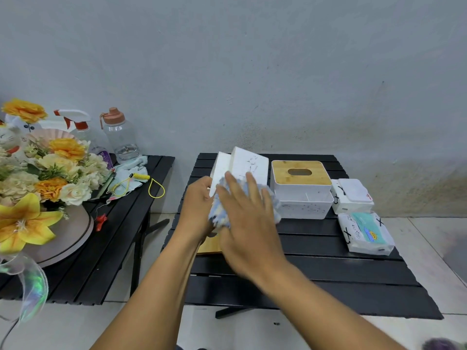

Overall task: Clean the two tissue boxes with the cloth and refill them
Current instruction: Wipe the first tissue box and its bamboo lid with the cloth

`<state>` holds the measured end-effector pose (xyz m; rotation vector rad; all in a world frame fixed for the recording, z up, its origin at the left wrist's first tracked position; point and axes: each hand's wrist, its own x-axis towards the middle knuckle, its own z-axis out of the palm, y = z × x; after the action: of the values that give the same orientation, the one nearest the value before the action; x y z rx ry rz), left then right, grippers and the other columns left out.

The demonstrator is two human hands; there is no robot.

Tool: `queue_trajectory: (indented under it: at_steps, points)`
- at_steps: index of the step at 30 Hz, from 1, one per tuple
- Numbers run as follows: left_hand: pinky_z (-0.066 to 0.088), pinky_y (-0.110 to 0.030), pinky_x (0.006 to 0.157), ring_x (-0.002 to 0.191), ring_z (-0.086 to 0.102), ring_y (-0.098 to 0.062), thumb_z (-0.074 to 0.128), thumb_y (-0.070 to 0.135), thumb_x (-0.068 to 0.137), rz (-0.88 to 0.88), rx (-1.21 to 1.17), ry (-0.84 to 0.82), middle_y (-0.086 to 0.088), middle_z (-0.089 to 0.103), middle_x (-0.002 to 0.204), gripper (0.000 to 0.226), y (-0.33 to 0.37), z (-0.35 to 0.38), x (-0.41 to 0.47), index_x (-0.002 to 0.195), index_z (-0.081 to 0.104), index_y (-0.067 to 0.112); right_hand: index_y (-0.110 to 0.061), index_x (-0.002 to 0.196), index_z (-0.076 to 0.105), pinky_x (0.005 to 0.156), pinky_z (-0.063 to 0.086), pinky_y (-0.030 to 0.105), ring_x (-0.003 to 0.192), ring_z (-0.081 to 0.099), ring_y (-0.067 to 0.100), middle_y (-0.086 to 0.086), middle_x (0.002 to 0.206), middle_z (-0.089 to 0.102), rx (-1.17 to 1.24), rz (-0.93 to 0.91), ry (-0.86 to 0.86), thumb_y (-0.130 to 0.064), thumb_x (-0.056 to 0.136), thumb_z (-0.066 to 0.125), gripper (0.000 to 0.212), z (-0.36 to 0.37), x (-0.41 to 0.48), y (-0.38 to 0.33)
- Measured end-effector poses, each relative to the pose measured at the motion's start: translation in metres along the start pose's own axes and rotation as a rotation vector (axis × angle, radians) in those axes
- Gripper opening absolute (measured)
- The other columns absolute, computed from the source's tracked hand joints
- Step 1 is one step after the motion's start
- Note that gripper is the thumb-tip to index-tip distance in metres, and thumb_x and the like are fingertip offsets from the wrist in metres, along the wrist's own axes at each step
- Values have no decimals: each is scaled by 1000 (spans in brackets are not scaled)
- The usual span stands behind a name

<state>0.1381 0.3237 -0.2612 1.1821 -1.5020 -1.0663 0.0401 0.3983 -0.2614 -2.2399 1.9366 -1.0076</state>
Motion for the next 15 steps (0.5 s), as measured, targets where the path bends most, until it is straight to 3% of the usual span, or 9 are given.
queue_trajectory:
  at_steps: [3,5,7,9,11,13,15]
  points:
    - [41,-17,52,47,46,5,60,0,100,34,9,-25,19,56,49,38,2,-1,-5,67,51,18,-17,151,40,123,4,37,153,7,22,-3,164,24,36,-4,21,-19,79,20,75,4,-7,7]
    - [43,-25,54,54,52,-5,61,12,102,39,29,-59,13,62,57,28,-1,-1,-6,74,59,18,-18,152,40,120,8,27,153,8,14,-7,163,25,113,52,24,-9,85,29,68,-6,5,15]
    - [45,-25,50,54,58,-8,62,20,103,43,48,-91,13,67,62,24,-1,-1,-6,79,61,21,-19,150,43,117,19,24,151,13,8,-9,161,30,193,112,77,5,86,46,68,-18,23,23]
    - [44,-19,44,55,63,-4,65,23,102,38,54,-138,16,68,63,22,-1,-1,-7,80,61,25,-19,145,51,112,32,27,145,34,11,-5,154,43,206,172,174,10,84,48,67,-30,41,35]
    - [43,-15,45,57,64,0,69,22,99,39,48,-176,18,69,64,20,1,-1,-9,81,62,26,-21,130,63,92,50,32,114,62,18,-1,127,67,232,254,279,9,84,46,57,-42,58,48]
    - [44,-14,50,61,65,1,73,20,97,59,54,-200,18,71,70,17,0,-1,-11,83,65,26,-23,107,69,71,48,29,87,63,17,-8,92,70,321,367,330,4,87,46,41,-51,71,60]
    - [47,-16,55,72,69,-1,73,23,96,89,66,-208,16,74,80,11,-1,-3,-10,87,67,27,-19,95,66,62,43,24,80,61,19,-8,82,66,329,417,275,-4,91,46,25,-55,74,64]
